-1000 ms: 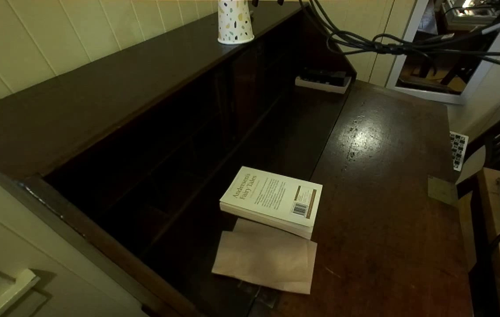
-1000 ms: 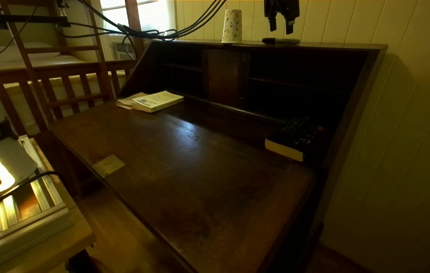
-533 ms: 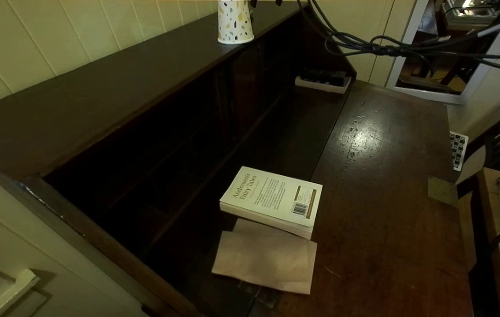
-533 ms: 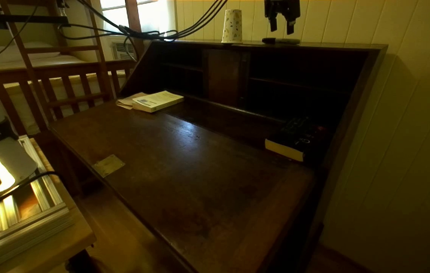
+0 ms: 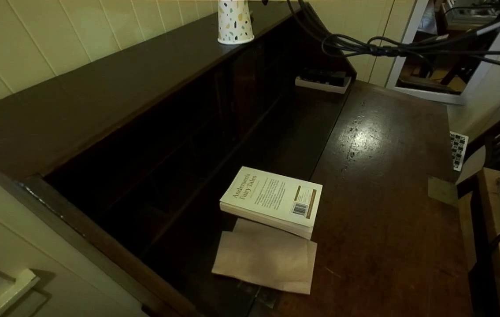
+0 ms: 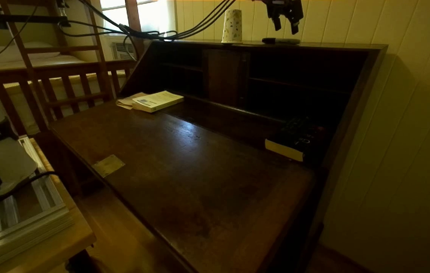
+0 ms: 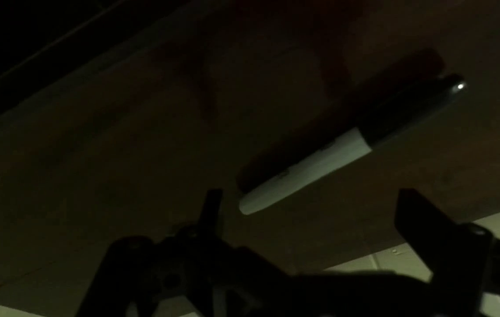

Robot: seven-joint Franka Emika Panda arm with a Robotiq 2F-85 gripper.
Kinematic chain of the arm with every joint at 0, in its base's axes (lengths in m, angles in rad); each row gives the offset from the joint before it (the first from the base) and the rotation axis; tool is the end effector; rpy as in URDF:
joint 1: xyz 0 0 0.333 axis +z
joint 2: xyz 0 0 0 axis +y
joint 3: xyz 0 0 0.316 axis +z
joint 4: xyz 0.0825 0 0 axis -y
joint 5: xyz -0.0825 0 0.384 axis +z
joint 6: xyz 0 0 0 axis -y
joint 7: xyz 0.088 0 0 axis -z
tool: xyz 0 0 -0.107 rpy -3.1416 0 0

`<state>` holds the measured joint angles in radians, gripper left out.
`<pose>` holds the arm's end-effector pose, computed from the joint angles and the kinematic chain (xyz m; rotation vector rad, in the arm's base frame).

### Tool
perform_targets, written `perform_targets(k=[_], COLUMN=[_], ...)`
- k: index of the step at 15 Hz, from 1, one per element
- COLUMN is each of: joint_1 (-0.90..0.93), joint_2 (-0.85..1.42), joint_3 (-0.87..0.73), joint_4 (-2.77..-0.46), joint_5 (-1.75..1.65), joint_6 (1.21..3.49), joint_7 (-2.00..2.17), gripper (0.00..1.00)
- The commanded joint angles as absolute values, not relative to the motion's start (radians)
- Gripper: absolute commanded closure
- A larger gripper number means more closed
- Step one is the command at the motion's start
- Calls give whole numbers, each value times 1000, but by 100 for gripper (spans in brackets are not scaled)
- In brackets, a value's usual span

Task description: Put the black object on the cup

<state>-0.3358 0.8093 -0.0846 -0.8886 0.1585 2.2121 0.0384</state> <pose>0.7496 -0.2967 0.4759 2.9446 -0.7172 0.8123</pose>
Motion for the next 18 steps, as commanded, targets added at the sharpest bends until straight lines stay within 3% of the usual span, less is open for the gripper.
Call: perform_targets(k=[1,4,5,6,14,16,18], joint_1=[-348,-349,-351,-351,-358,-373,-385], joint_2=[778,772,771,771,741,725,705], joint_3=[-35,-18,-10,-9,-14,0,7], joint_4=[-970,-1001,-1009,-1014,-1027,-1034,-1043], joint_5=[199,191,192,188,182,194,196], joint_6=[2283,2318,2321,2328,2264,2243,2227], joint_7=[-21,-38,-47,-50,-35,-57,-78], gripper=[0,0,9,26,84,97,97])
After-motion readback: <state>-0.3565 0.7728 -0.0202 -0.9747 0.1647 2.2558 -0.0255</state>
